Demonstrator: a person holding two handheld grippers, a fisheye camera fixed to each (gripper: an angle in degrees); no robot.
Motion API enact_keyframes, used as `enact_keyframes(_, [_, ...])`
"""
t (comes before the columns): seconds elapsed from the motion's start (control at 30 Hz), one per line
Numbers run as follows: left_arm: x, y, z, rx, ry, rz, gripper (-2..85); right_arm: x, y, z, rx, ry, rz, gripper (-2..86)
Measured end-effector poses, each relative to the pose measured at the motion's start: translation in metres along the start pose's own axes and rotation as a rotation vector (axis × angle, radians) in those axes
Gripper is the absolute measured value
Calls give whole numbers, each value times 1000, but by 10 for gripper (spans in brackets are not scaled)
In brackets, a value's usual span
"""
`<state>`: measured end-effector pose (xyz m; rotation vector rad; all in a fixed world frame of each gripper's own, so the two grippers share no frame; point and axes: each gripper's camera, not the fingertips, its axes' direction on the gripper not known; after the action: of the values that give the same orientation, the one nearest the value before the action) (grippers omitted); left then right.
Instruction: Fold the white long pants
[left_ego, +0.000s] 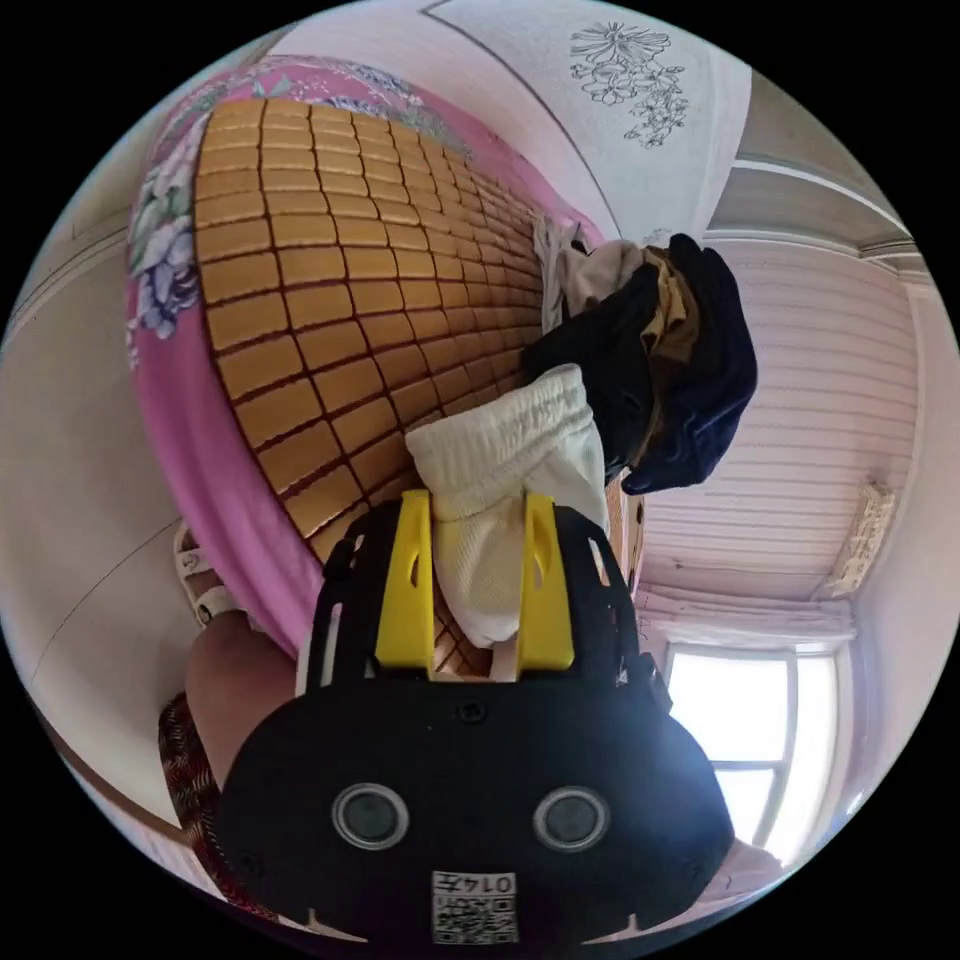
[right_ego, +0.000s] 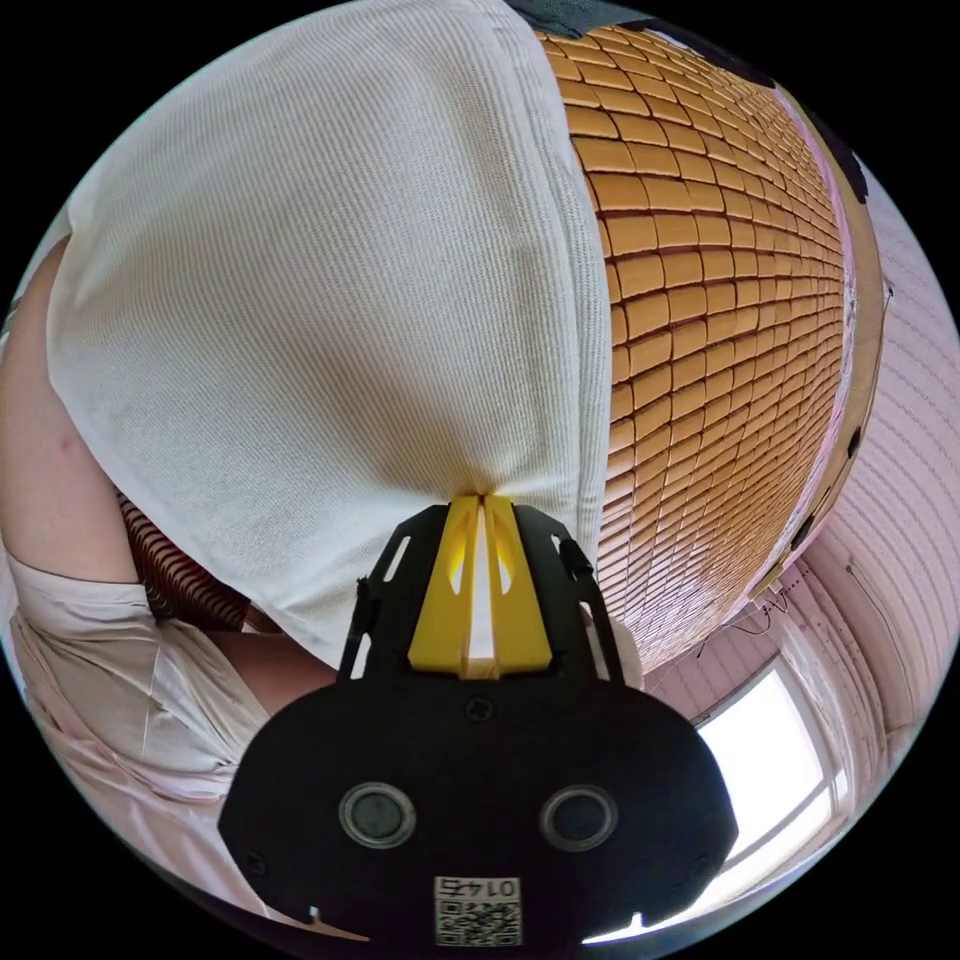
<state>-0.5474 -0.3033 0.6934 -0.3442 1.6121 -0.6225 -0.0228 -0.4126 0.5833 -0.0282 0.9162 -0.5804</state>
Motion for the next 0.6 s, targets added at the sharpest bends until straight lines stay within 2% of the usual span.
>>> enact_keyframes(0.07, [12, 2, 0, -12, 39, 6, 65, 3, 0, 2, 24, -18, 7, -8])
enact_keyframes(0.1, [33, 8, -17, 45, 141, 102, 58, 8, 2, 4, 46, -47, 17, -8])
enact_keyframes(0.13, [51, 14, -28, 74, 171, 198, 57, 11, 3, 5, 58, -67, 24, -9])
enact_keyframes(0.2, [120, 52, -59, 157, 23, 555, 55, 25, 7, 11, 102, -160, 61, -9])
enact_keyframes(0.23, [120, 55, -58, 157, 13, 549, 55, 28, 8, 13, 110, -182, 67, -9])
enact_keyframes(0.3, [70, 45, -25, 42, -34, 276, 60, 37, 9, 19, 129, -243, 77, -9])
enact_keyframes(0.37, [42, 56, 4, -27, -104, 169, 63, 37, 9, 23, 139, -250, 86, -9])
enact_keyframes(0.43, [52, 78, 10, 0, -61, 174, 69, 35, 9, 27, 144, -230, 96, -9])
enact_keyframes(0.53, [107, 120, 12, -25, -204, 292, 88, 29, 4, 32, 126, -191, 77, -9])
enact_keyframes(0.6, [166, 182, 1, 38, -308, 467, 78, 33, 0, 38, 97, -220, 75, -9])
